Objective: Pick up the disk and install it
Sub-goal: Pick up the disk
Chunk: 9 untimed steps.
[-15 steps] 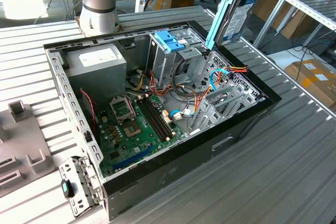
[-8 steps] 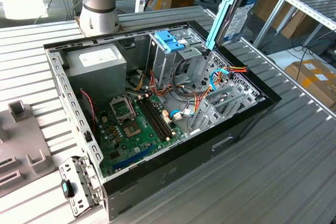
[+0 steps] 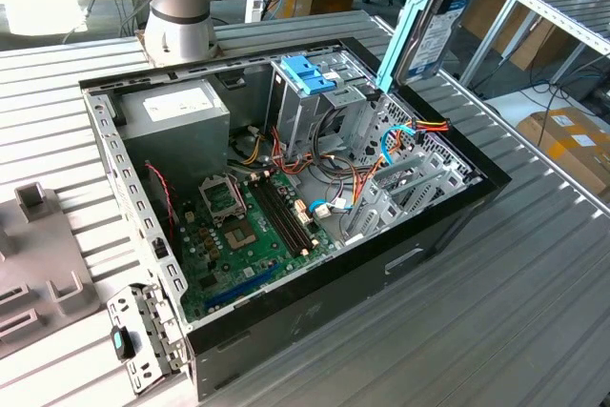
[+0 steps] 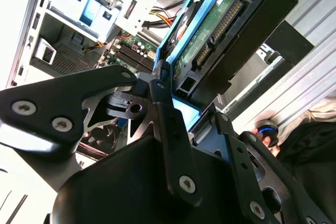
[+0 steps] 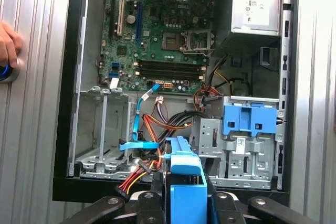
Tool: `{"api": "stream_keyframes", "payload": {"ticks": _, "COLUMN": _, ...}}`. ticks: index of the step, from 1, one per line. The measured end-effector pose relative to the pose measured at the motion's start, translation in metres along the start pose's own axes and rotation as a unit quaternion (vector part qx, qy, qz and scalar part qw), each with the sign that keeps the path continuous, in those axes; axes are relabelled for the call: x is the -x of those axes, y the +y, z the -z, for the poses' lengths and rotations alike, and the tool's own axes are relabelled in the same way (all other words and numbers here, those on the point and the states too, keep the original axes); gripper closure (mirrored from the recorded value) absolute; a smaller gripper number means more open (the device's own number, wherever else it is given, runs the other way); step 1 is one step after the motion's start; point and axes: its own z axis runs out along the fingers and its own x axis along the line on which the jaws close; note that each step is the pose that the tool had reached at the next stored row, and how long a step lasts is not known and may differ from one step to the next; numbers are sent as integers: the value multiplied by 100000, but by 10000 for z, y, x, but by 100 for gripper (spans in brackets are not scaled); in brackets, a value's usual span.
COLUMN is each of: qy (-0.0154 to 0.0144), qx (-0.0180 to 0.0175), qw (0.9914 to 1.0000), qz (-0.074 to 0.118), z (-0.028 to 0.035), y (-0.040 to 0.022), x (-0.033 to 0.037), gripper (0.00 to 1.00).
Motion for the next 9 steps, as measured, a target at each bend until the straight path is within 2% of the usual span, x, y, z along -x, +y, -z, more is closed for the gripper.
{"api": "stream_keyframes", "payload": {"ticks": 9, "qy": 1, "qx": 0, "qw": 100000, "qz": -1, "z": -1, "y": -3, "x": -26, "gripper": 63}}
